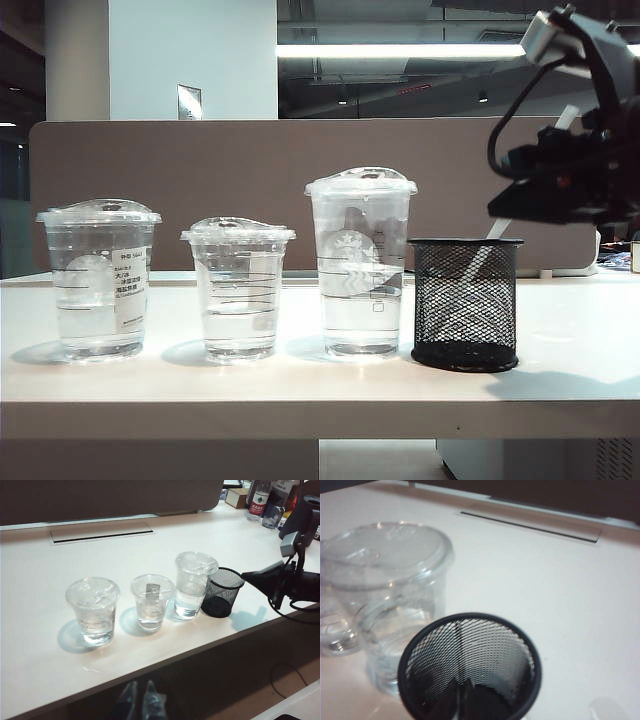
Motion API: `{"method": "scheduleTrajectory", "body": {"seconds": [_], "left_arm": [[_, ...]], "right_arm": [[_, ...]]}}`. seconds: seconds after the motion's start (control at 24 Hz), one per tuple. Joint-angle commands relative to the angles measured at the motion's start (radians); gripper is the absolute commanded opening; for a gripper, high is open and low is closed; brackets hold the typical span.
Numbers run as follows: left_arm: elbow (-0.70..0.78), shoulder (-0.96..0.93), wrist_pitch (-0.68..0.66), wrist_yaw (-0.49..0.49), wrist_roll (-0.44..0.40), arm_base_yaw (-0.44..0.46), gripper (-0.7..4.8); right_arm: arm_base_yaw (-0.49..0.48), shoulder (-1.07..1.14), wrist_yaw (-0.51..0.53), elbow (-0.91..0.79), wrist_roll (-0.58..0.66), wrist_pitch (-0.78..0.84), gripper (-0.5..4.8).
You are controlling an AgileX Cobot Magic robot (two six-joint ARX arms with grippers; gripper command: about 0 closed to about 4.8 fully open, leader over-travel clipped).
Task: Pick up the straw and insert it into the small coffee cup.
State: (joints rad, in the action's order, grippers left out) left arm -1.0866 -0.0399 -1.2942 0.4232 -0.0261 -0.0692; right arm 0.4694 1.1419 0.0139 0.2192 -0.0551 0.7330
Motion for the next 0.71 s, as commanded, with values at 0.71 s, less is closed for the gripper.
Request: {"method": "scheduleTrajectory", "body": {"seconds": [0.71], "left_arm": [[-0.003, -0.002, 0.043, 0.000, -0.027, 0.001, 0.22]], "right_arm": [[0.018, -0.201, 0.180, 0.739, -0.233, -0.752, -0.01]]}}
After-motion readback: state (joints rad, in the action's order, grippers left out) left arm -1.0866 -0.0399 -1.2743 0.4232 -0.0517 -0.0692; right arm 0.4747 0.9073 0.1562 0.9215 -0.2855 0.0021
